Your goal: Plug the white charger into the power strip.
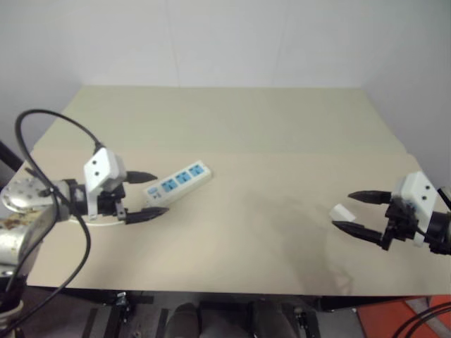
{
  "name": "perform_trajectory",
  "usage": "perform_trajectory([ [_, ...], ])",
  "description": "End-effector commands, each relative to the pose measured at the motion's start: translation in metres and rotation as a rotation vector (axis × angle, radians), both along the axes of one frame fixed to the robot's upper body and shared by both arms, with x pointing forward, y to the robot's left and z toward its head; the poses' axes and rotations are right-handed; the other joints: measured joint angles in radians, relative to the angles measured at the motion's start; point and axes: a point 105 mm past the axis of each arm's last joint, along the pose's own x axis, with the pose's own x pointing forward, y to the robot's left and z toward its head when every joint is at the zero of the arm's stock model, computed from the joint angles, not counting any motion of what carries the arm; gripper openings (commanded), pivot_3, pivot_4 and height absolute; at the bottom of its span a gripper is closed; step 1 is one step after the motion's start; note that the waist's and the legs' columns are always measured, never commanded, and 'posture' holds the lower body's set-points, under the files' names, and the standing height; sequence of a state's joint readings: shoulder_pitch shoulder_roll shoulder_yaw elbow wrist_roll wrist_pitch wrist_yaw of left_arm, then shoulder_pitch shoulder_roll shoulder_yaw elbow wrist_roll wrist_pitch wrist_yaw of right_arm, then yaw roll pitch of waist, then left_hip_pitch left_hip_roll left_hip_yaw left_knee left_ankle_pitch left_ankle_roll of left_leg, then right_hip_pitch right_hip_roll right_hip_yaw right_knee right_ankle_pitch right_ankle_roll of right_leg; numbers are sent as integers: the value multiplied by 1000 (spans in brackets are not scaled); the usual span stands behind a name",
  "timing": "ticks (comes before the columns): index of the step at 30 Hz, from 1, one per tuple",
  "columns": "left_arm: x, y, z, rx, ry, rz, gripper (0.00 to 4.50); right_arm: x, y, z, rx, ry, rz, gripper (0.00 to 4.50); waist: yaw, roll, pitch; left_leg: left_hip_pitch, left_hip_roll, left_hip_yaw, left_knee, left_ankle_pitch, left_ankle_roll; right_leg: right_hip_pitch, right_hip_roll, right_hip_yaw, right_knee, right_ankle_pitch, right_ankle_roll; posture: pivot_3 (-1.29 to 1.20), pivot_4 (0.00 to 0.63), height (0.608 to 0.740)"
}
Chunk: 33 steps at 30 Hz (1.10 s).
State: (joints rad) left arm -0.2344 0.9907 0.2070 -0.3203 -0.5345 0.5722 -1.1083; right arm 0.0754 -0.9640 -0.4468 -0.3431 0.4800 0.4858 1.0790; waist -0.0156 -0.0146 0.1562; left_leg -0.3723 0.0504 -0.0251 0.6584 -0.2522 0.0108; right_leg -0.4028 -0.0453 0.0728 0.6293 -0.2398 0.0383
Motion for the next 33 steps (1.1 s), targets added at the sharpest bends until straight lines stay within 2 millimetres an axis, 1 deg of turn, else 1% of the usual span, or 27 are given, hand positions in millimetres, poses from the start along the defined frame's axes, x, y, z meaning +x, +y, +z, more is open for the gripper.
perform_trajectory([
  [1, -1, -1, 11, -4, -50, -7, 4500, 0, -1, 14, -29, -62, 6, 4475, 0, 0, 0, 0, 0, 0, 0, 0, 0, 0, 0, 0, 0, 0, 0, 0, 150, 740],
  [11, 3, 1, 10, -6, -54, 14, 4500, 2, 1, 15, -31, -65, 6, 4475, 0, 0, 0, 0, 0, 0, 0, 0, 0, 0, 0, 0, 0, 0, 0, 0, 150, 740],
  [15, 9, 4, 8, -25, -67, 57, 4500, 4, 3, 17, -18, -71, 6, 4475, 0, 0, 0, 0, 0, 0, 0, 0, 0, 0, 0, 0, 0, 0, 0, 0, 150, 740],
  [18, 24, 13, 4, -87, -96, 149, 4500, 6, 8, 19, 4, -84, 8, 4475, 0, 0, 0, 0, 0, 0, 0, 0, 0, 0, 0, 0, 0, 0, 0, 0, 150, 740],
  [20, 33, 21, -6, -89, -127, 205, 4500, 7, 11, 19, 18, -89, 9, 4475, 1, 0, 0, 0, 0, 0, 0, 0, 0, 0, 0, 0, 0, 0, 0, 0, 150, 740],
  [23, 37, 28, -25, -108, -131, 222, 4500, 11, 16, 20, 38, -99, 6, 4475, -1, 0, 0, 0, 0, 0, 0, 0, 0, 0, 0, 0, 0, 3, -5, 0, 150, 740],
  [25, 37, 28, -38, -108, -120, 196, 4500, 13, 18, 21, 46, -107, 7, 4475, -1, 0, 0, 0, 0, 0, 0, 0, 0, 0, 0, 0, -1, 4, -6, 0, 150, 740],
  [26, 38, 28, -42, -107, -117, 186, 4500, 13, 19, 22, 49, -109, 8, 4475, -1, 0, 0, 0, 0, 0, 0, 0, 0, 0, 0, 0, -1, 4, -6, 0, 150, 740],
  [33, 57, 38, -64, -156, -164, 237, 4500, 17, 28, 26, 78, -127, 10, 4475, 4, -1, 0, 0, 0, 0, 0, 0, 0, 0, 0, 0, 0, 4, -6, 0, 150, 740],
])
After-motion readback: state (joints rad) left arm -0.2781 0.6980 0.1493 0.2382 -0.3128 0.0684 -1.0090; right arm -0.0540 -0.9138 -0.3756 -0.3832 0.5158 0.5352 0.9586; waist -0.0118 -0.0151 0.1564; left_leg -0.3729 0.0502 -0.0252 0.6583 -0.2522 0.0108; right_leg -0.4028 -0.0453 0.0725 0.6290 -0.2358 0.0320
